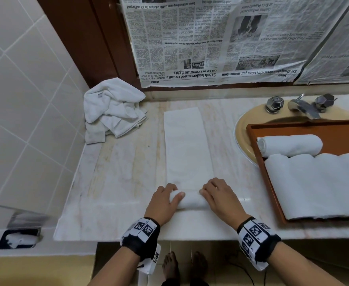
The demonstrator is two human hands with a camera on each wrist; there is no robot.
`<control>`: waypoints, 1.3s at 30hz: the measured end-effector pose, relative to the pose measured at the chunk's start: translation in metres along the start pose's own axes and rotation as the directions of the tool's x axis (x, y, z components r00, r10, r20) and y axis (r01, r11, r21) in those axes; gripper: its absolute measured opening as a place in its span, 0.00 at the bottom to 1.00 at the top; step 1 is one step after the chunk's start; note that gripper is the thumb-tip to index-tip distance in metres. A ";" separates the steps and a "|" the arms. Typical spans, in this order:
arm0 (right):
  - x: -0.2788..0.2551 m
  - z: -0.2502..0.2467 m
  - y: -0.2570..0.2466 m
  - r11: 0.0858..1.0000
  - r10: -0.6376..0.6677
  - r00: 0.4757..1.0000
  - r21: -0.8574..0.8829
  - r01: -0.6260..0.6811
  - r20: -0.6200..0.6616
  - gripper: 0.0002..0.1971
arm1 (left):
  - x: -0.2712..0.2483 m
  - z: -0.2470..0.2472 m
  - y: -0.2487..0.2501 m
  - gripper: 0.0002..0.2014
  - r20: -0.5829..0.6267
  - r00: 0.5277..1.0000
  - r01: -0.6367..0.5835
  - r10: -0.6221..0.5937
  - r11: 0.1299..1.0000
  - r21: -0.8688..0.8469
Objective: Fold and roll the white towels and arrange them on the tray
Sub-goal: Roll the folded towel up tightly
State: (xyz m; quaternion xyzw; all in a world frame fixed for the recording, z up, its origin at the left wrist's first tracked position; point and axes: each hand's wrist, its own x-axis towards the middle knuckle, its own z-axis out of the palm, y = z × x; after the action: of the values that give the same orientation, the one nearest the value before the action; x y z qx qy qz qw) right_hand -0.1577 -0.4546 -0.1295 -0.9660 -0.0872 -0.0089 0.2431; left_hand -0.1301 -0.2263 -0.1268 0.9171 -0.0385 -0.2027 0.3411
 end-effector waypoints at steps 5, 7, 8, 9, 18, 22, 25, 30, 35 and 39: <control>-0.015 0.005 -0.003 0.963 -0.186 0.982 -0.190 0.191 0.043 0.26 | 0.003 0.000 0.004 0.18 -0.105 0.992 -0.063 0.069 0.996 0.060; -0.013 0.003 -0.003 0.974 -0.148 0.986 -0.163 0.160 0.082 0.25 | -0.002 0.001 0.004 0.20 -0.125 0.972 -0.189 0.200 0.977 0.097; -0.010 0.001 -0.003 0.983 -0.123 0.986 -0.124 0.136 0.114 0.26 | -0.004 0.002 0.002 0.21 -0.125 0.958 -0.247 0.259 0.964 0.102; -0.006 -0.001 -0.003 0.989 -0.105 0.985 -0.091 0.118 0.135 0.27 | -0.006 0.003 -0.002 0.23 -0.122 0.946 -0.289 0.299 0.952 0.097; -0.001 -0.018 -0.004 0.966 0.091 0.928 0.192 -0.170 0.362 0.27 | -0.004 0.003 -0.022 0.41 0.033 0.953 -0.303 0.301 0.943 0.139; -0.019 -0.005 -0.012 0.978 -0.071 0.980 -0.179 0.105 0.186 0.28 | -0.001 0.002 -0.017 0.41 0.053 0.967 -0.251 0.248 0.966 0.056; -0.019 0.002 -0.014 0.978 -0.055 0.978 -0.188 0.094 0.202 0.29 | -0.002 0.000 -0.009 0.35 0.043 0.982 -0.188 0.186 0.981 0.053; 0.000 -0.010 -0.011 0.999 0.030 0.942 -0.024 -0.024 0.333 0.27 | -0.009 0.005 -0.012 0.29 -0.035 0.938 -0.341 0.344 0.937 0.074; 0.005 -0.018 -0.013 0.992 0.115 0.870 -0.002 -0.130 0.479 0.26 | -0.013 0.009 -0.021 0.39 0.057 0.936 -0.352 0.348 0.913 0.207; -0.009 -0.012 -0.019 0.986 0.008 0.944 -0.161 0.048 0.331 0.29 | -0.008 0.003 -0.021 0.43 0.146 0.958 -0.260 0.246 0.961 0.093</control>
State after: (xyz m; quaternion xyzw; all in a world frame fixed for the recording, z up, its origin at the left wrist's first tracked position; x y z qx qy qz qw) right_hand -0.1694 -0.4451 -0.1103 -0.9698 -0.1357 0.1434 0.1432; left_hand -0.1406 -0.2106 -0.1398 0.9067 -0.1896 -0.2157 0.3091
